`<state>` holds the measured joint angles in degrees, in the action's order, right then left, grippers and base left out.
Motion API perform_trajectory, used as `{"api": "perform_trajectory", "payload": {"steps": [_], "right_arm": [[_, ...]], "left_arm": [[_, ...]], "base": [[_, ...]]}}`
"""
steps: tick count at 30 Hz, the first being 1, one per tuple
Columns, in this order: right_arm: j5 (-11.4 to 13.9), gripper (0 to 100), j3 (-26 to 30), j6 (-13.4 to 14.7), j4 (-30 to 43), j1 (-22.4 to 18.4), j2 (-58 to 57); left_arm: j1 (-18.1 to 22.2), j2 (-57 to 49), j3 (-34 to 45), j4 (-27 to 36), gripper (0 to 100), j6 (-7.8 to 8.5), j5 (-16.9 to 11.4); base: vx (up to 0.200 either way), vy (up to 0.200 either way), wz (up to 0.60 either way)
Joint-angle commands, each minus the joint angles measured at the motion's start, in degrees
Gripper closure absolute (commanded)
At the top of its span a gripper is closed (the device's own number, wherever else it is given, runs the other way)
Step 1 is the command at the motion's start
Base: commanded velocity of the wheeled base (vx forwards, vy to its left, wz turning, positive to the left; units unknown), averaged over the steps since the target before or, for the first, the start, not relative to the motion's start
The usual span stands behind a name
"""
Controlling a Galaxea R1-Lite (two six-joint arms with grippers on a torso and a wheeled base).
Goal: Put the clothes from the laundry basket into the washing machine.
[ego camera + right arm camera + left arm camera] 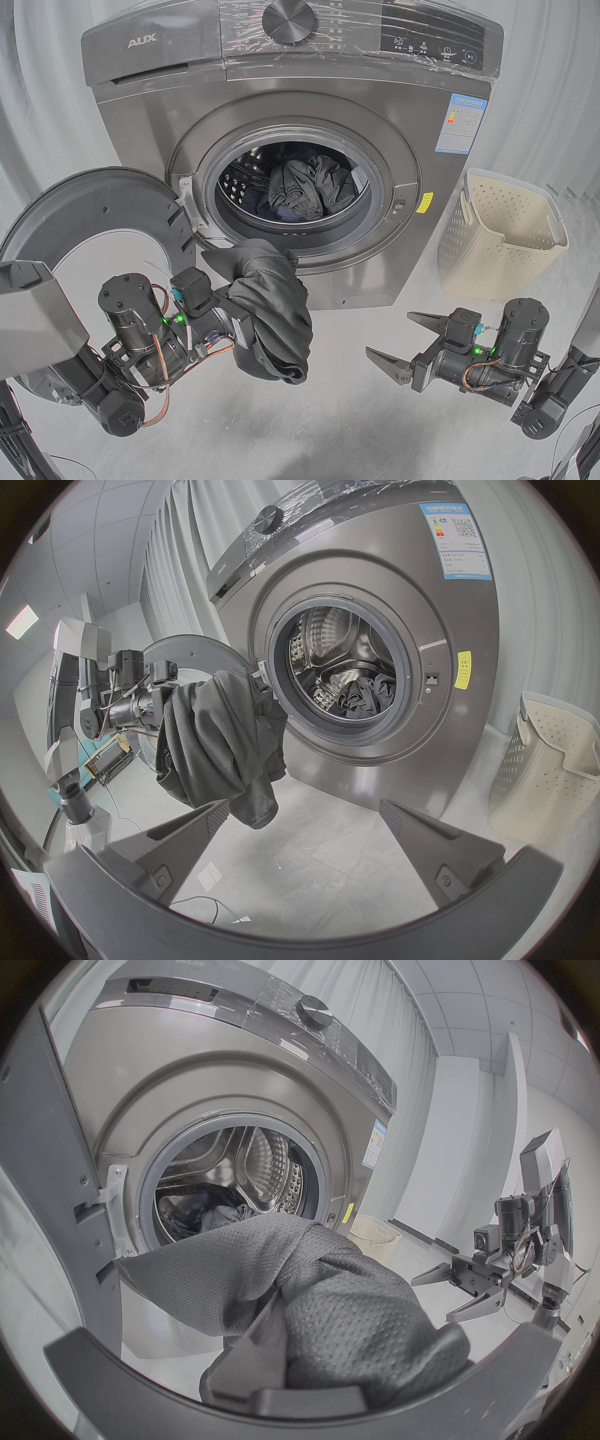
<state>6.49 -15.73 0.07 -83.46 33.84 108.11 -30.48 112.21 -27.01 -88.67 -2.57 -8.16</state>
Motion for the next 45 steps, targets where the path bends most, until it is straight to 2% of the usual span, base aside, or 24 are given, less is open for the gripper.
{"api": "perform_trajectory", "payload": {"steps": [1, 13, 18, 21, 23, 27, 31, 40, 42, 43, 45], "right_arm": [[0.02, 0, -0.01, 0.01, -0.04, 0.0, 0.97], [0.02, 0, -0.09, 0.01, -0.13, 0.17, 0.97], [0.02, 0, -0.09, 0.01, -0.13, 0.61, 0.88], [-0.25, 0, -0.09, 0.01, -0.13, 0.96, 0.7], [-0.25, 0, -0.27, 0.01, -0.13, 1.14, 0.61], [-0.33, 0, -0.09, 0.1, -0.13, 1.05, 0.44], [-0.33, 0, 0.26, 0.1, -0.13, 1.14, 0.09], [-0.25, 0, 0.35, 0.1, -0.13, 1.32, 0.18], [-0.16, 0, 0.35, 0.1, -0.13, 1.4, 0.26], [-0.16, 0, 0.35, 0.1, -0.13, 1.4, 0.44], [-0.07, 0, 0.35, 0.1, -0.04, 1.32, 0.7]], "left_arm": [[-0.2, 0.73, -0.14, -0.01, 100, -0.06, -0.11], [-0.55, 0.81, -0.41, -0.01, 100, -0.15, -0.28], [-2.22, 1.96, -0.5, -0.1, 100, -0.33, -0.28], [-5.03, 3.54, -1.46, -0.1, 100, -0.5, 0.07], [-6.53, 6.53, -4.1, -0.01, 100, -0.24, 1.04], [-6.88, 12.24, -12.98, -0.01, 100, -0.77, 6.05], [-4.68, 19.09, -23.61, 1.22, 100, -1.21, 6.57], [-1.43, 25.95, -39.61, 7.46, 100, -2.7, 7.19], [-0.99, 26.65, -42.51, 9.66, 100, -3.32, 7.19], [-0.99, 27.27, -44.53, 11.07, 100, -4.2, 7.19], [-0.9, 28.5, -47.6, 13.0, 100, -4.55, 7.28]], "base": [[0.2, 0.0, 0.0], [0.2, 0.0, 0.0], [0.12, 0.0, 0.0], [0.0, 0.0, 0.0], [0.0, 0.0, 0.0], [0.0, 0.0, 0.0], [0.0, 0.0, 0.0], [0.0, 0.0, 0.0], [0.0, 0.0, 0.0], [0.0, 0.0, 0.0], [0.0, 0.0, 0.0]]}}
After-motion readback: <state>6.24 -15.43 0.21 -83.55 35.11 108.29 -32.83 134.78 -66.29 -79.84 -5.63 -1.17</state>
